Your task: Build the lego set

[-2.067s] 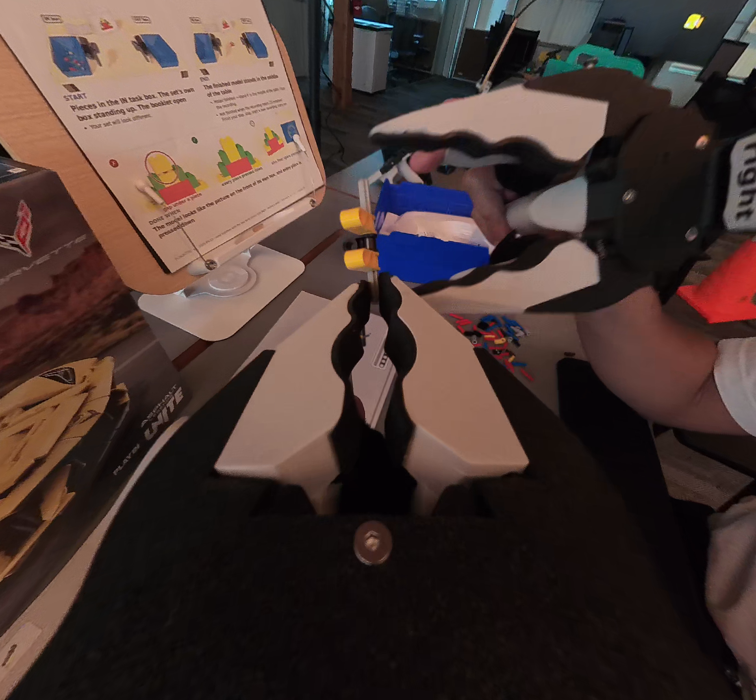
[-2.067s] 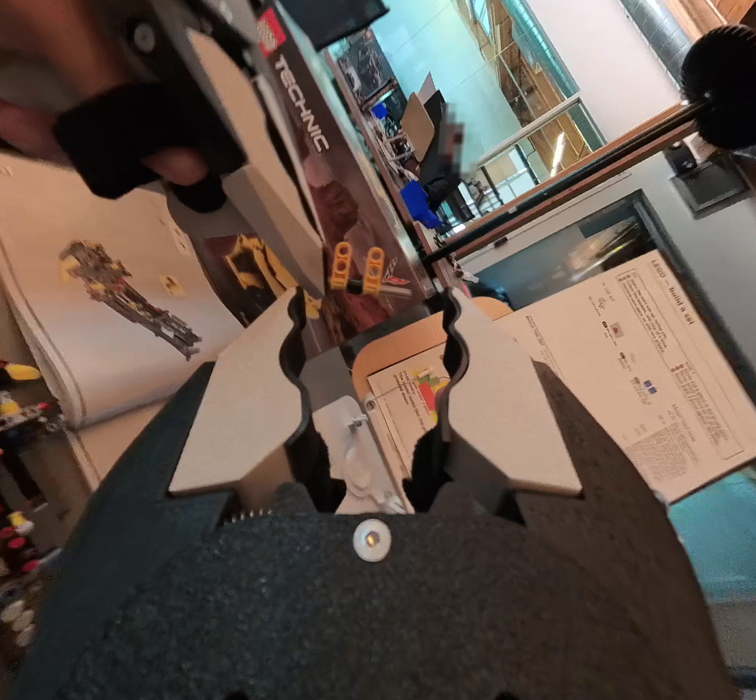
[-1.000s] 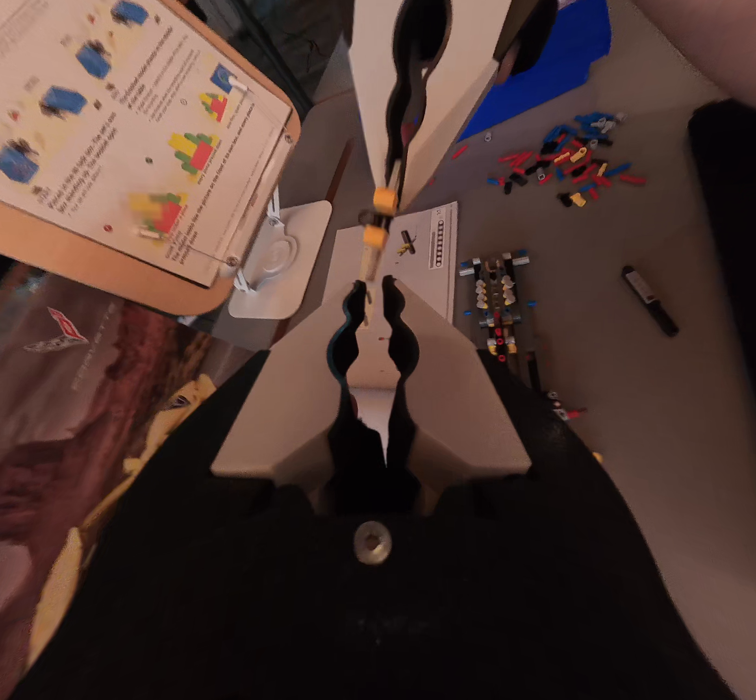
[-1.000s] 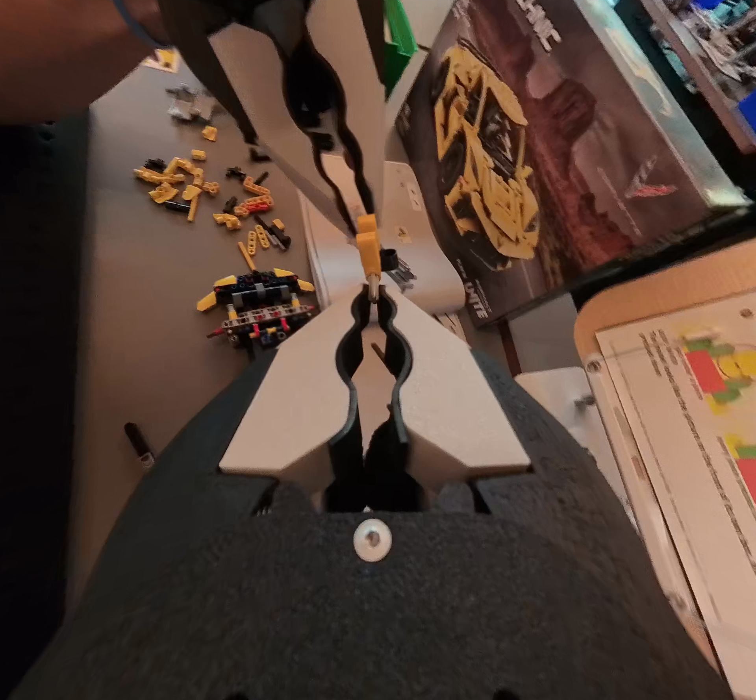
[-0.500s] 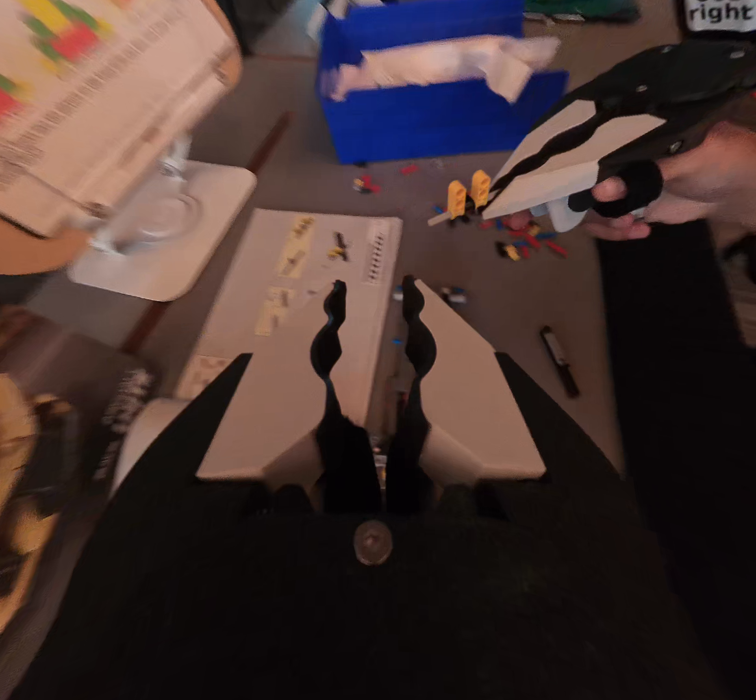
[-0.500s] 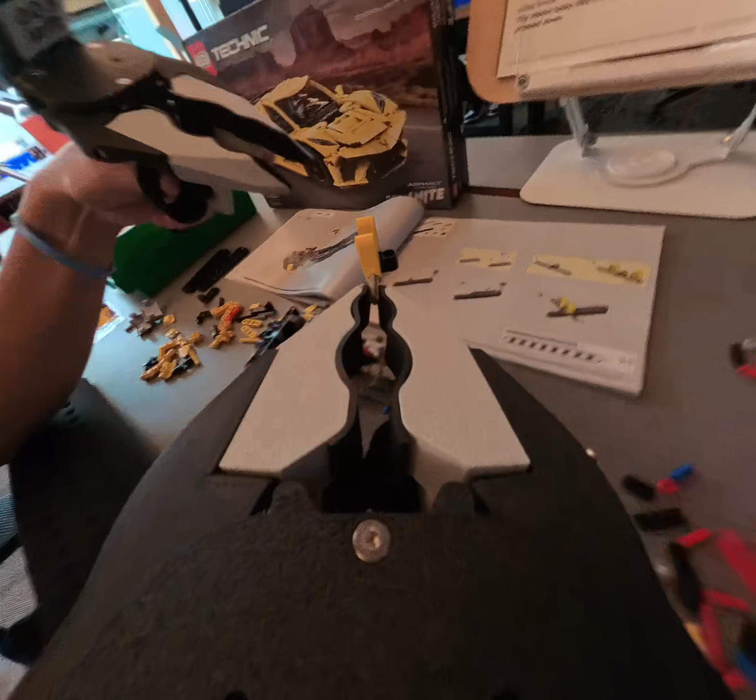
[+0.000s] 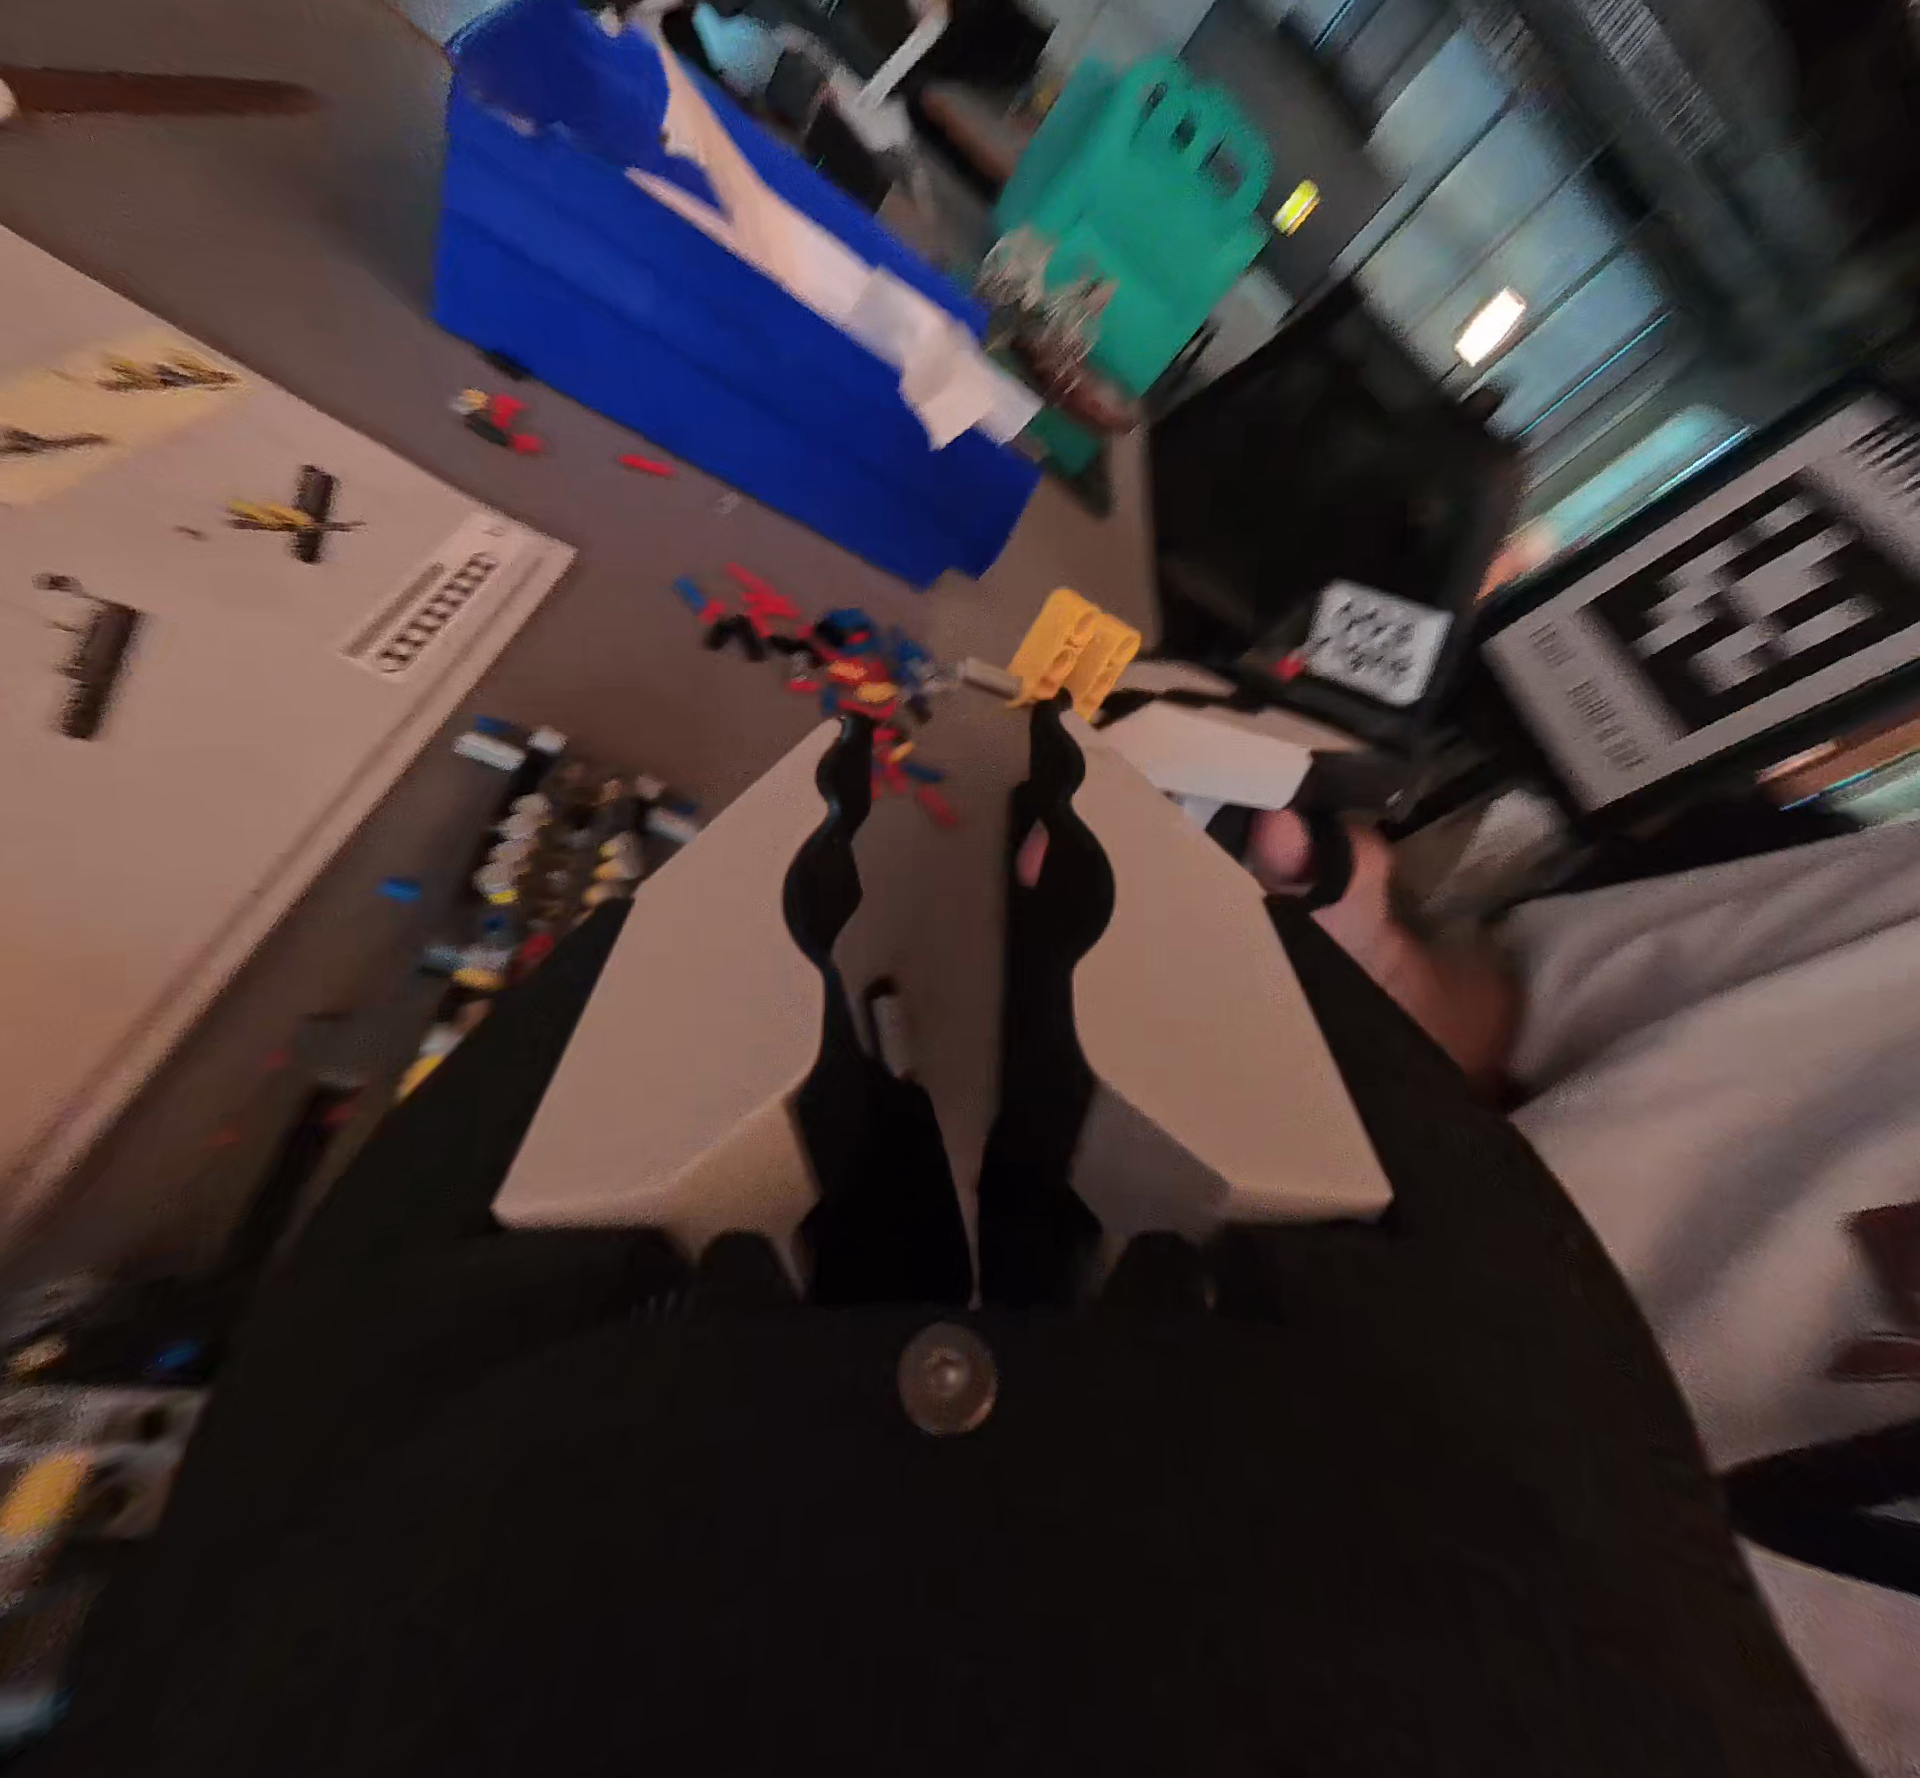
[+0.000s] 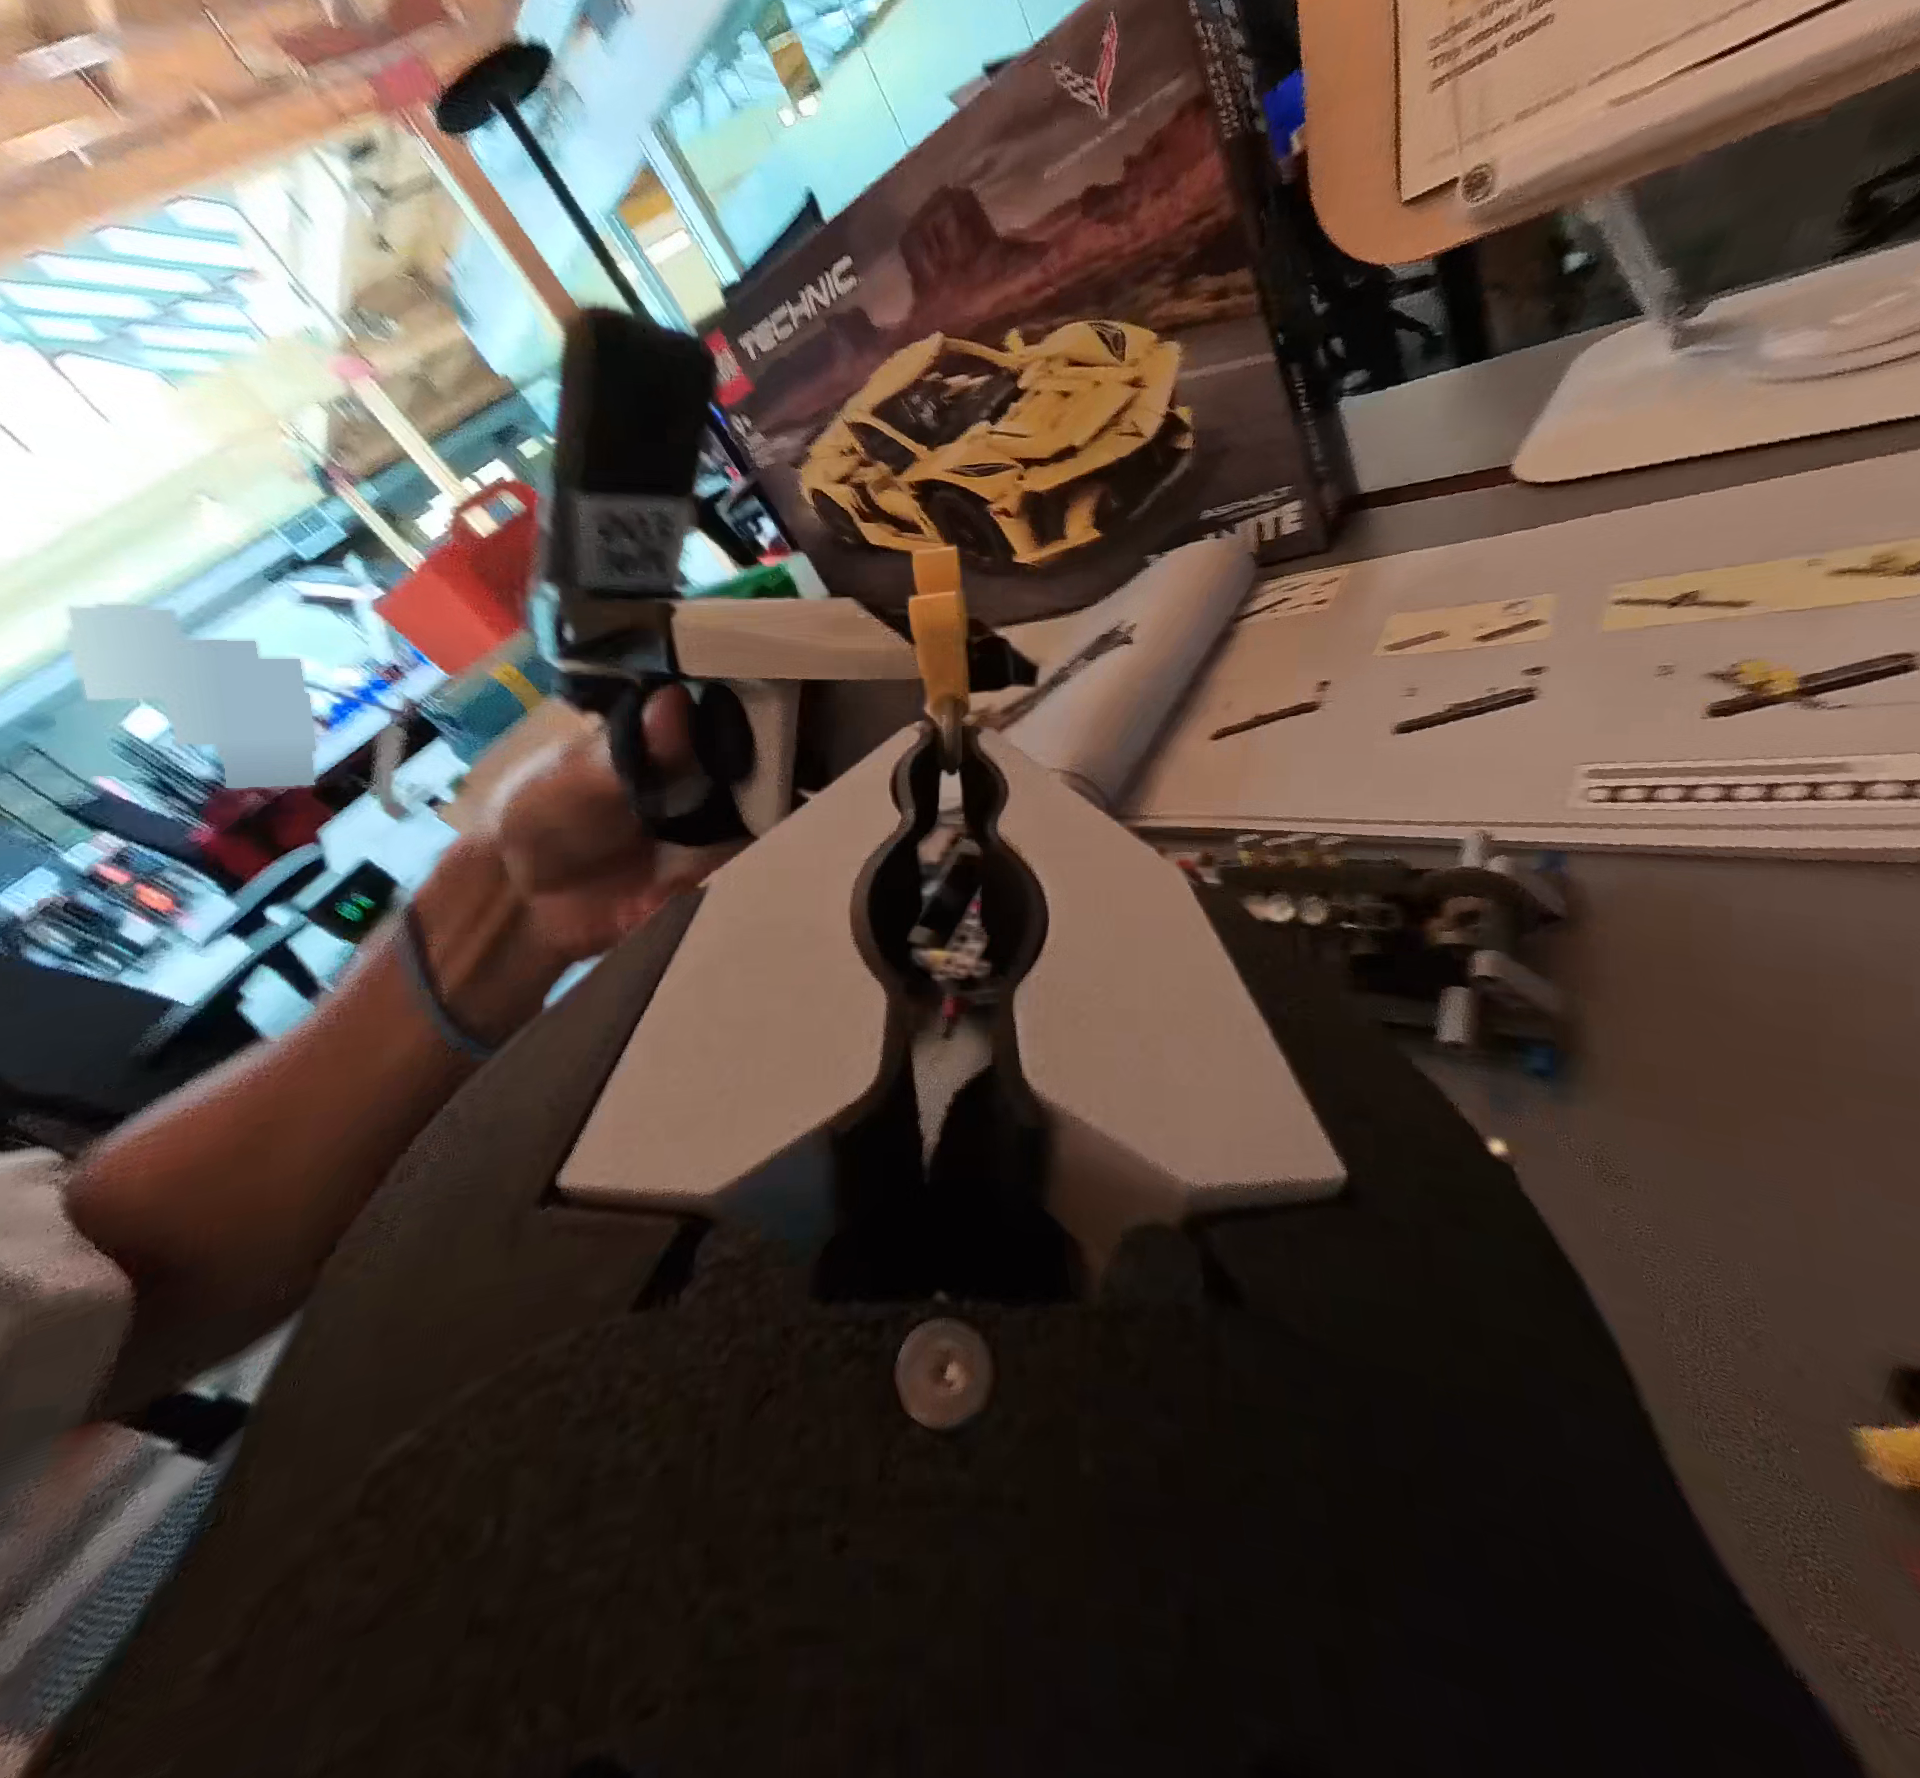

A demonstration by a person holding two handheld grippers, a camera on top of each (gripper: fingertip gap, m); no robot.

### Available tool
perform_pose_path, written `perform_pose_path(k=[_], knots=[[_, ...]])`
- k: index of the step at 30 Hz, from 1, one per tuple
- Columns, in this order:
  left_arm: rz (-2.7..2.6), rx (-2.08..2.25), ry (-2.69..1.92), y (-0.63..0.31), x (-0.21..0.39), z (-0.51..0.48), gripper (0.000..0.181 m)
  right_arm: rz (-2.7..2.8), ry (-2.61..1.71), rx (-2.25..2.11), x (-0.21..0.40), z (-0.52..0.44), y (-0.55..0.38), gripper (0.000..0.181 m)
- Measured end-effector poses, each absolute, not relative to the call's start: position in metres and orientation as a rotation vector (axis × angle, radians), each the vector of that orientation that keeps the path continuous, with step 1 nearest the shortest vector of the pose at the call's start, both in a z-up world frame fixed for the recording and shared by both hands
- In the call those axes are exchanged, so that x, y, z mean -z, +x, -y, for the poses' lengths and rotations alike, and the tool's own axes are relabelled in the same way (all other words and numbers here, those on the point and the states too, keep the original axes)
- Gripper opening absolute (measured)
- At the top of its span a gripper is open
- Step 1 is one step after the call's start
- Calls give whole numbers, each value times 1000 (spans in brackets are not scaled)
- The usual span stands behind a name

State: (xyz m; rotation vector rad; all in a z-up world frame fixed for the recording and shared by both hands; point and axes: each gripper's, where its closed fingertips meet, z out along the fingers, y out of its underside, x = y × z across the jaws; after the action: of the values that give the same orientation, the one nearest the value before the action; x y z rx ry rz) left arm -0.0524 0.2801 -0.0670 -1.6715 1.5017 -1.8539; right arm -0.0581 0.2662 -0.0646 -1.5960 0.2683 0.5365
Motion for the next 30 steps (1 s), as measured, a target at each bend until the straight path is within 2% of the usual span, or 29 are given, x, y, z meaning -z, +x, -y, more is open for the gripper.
perform_pose_path(k=[5, 7, 8, 13, 17, 20, 30], knots=[[-1394, 2143, -1582, -57, 58, -270, 24, -317, -1563, -627, 67, -266, -62, 2], [-1423, 2147, -1570, -57, 61, -265, 23, -314, -1565, -655, 69, -267, -66, 2], [-1438, 2135, -1564, -57, 63, -264, 15, -318, -1571, -653, 71, -267, -67, 2], [-1430, 2176, -1528, -62, 61, -264, 6, -190, -1616, -693, 75, -266, -84, 5], [-1427, 2214, -1518, -68, 65, -265, 5, 9, -1664, -612, 72, -258, -81, 31], [-1425, 2312, -1496, -75, 63, -262, 5, 259, -1616, -449, 63, -255, -78, 42], [-1513, 2290, -1616, -79, 87, -255, 5, 658, -1628, -470, 66, -262, -82, 38]])
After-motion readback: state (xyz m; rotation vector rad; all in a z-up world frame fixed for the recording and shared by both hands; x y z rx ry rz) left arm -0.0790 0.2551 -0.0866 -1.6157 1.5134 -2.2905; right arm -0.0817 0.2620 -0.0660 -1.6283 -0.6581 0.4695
